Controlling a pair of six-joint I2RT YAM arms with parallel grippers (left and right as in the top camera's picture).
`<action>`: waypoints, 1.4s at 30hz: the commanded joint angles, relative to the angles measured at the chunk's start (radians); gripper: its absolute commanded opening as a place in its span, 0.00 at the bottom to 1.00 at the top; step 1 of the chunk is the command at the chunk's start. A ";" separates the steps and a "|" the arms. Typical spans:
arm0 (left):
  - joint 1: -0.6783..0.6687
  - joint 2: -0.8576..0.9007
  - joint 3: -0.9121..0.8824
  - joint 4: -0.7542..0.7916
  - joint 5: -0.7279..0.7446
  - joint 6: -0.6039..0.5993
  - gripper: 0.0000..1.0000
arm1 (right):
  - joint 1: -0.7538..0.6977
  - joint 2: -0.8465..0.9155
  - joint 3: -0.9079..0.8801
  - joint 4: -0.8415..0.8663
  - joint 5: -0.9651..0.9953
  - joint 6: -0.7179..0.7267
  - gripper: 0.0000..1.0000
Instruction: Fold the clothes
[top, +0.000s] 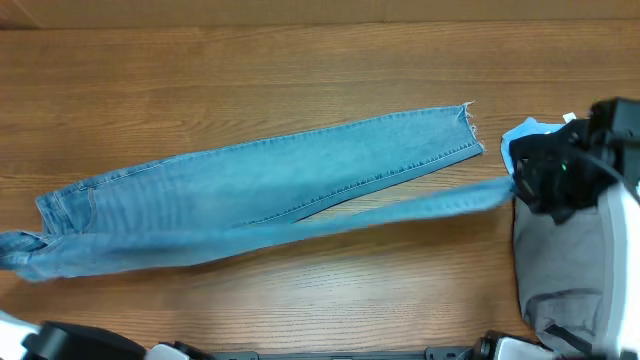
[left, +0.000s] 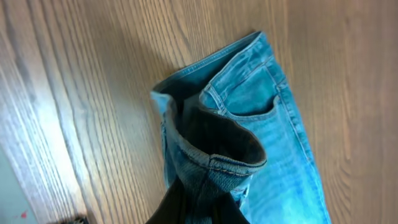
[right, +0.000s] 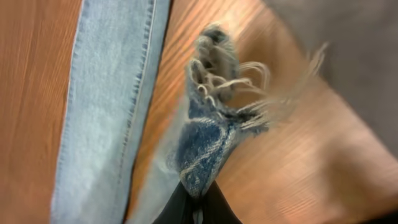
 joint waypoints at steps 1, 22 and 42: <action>-0.023 0.083 0.034 0.056 -0.005 -0.013 0.04 | -0.003 0.112 0.024 0.071 -0.038 0.011 0.04; -0.206 0.174 0.034 0.291 -0.079 -0.026 0.09 | 0.122 0.418 0.024 0.579 -0.099 0.198 0.04; -0.265 0.180 0.034 0.304 -0.089 -0.012 0.13 | 0.112 0.566 0.030 1.010 -0.242 0.159 1.00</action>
